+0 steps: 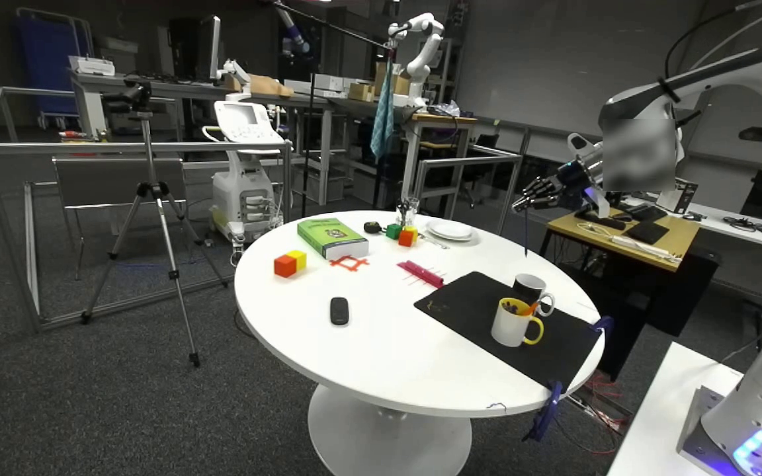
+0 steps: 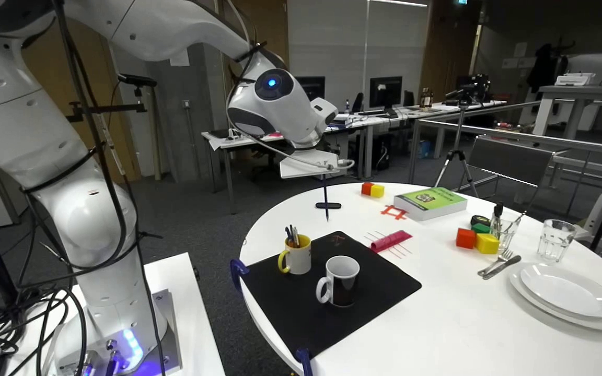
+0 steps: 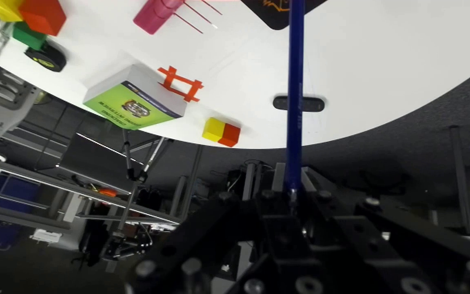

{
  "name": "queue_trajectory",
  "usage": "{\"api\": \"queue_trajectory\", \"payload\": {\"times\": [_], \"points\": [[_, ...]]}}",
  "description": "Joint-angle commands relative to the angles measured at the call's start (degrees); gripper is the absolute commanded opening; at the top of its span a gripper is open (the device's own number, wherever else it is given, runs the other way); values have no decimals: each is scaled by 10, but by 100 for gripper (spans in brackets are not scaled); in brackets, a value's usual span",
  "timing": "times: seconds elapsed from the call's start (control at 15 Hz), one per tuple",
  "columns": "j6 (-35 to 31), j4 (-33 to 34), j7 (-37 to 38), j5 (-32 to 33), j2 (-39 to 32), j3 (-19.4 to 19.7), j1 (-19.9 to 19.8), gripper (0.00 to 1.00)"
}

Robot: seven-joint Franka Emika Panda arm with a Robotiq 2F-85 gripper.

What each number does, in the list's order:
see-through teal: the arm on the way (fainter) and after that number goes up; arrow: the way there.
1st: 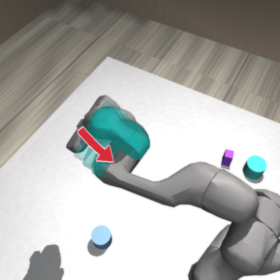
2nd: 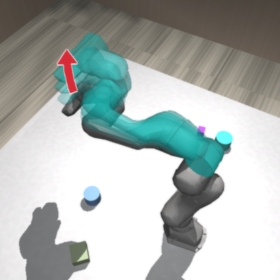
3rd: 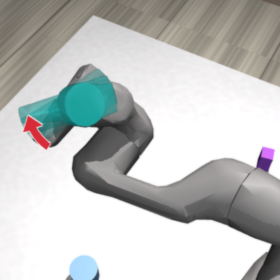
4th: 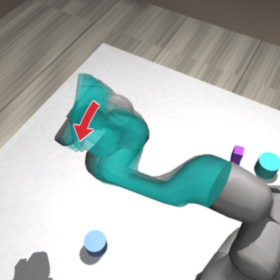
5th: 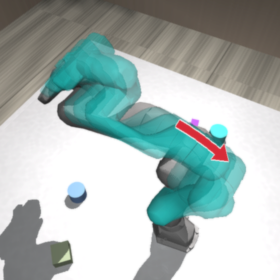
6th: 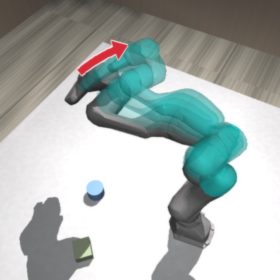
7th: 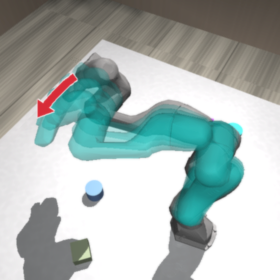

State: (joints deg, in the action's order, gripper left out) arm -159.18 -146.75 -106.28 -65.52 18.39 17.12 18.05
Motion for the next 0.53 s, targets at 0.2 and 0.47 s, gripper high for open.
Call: {"api": "queue_trajectory", "payload": {"times": [0.2,0.47], "points": [[17,-13,-10,1,43,54,-43,1],[12,-9,-34,-37,39,91,-38,1]]}}
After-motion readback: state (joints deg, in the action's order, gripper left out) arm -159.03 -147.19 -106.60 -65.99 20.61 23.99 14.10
